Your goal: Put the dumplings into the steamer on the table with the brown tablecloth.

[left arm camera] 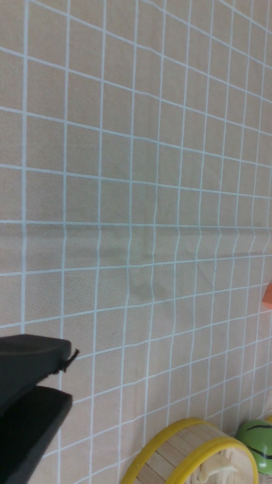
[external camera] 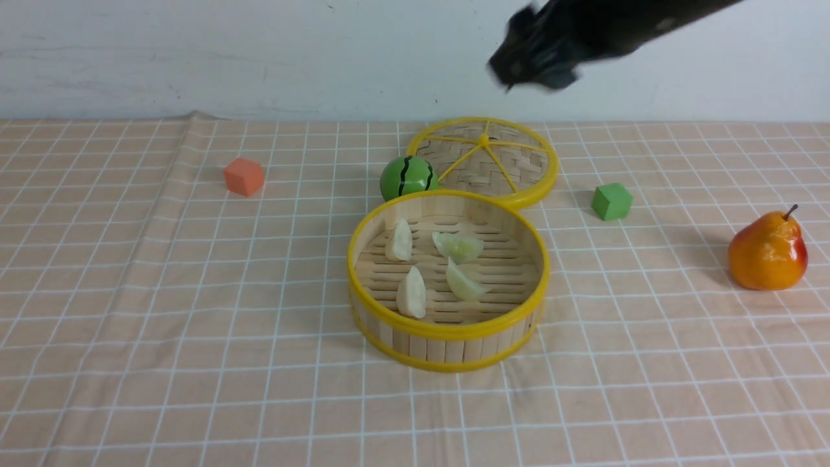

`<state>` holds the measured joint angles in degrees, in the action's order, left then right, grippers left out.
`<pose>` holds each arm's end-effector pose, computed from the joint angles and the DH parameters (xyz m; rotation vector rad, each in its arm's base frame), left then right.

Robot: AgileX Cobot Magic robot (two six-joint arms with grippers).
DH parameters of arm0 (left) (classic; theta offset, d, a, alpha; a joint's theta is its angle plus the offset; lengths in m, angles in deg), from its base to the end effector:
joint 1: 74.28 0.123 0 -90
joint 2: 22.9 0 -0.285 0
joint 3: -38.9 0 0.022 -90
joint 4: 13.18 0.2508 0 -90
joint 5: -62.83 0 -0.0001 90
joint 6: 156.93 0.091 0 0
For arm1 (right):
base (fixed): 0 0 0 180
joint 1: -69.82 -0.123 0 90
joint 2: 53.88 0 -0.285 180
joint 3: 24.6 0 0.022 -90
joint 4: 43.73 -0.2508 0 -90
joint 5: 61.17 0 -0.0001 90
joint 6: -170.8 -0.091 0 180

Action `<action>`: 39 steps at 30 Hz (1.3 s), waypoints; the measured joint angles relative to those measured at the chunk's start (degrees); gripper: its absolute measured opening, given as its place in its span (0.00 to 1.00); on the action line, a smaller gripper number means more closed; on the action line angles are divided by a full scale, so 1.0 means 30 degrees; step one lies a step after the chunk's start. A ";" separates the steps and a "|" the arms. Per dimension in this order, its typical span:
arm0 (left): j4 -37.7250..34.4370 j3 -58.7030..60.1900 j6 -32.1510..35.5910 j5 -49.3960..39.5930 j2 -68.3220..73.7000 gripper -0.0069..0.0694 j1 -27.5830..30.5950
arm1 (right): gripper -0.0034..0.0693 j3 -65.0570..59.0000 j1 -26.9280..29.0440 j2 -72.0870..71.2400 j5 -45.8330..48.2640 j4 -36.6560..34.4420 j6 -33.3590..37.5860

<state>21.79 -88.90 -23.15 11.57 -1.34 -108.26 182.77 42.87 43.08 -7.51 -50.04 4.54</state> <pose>0.0563 0.0112 0.2790 -0.0763 2.0262 -0.1391 0.2975 0.1603 0.4644 -0.7326 2.0295 0.2670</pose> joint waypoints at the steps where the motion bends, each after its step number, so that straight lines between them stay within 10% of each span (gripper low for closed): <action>1: 0.0000 0.0000 0.0000 0.0000 0.0000 0.25 0.0000 | 0.61 0.0002 0.0000 -0.1104 0.0541 0.0387 -0.0562; 9: 0.0000 0.0000 0.0000 0.0000 0.0000 0.25 0.0000 | 0.04 -0.6842 0.0000 -0.8898 0.2070 0.1642 -0.2905; 23: 0.0000 0.0000 0.0000 0.0000 0.0000 0.26 0.0000 | 0.02 -2.6773 0.0000 -1.5445 -1.0581 0.0670 -0.2942; 39: -0.0001 0.0000 -0.0024 0.0005 0.0000 0.27 0.0000 | 0.03 -3.4859 0.5073 -2.4201 -1.7661 0.1377 -0.3031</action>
<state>21.78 -88.90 -23.22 11.58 -1.34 -108.26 78.19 58.09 -29.52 -60.49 -45.91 -4.55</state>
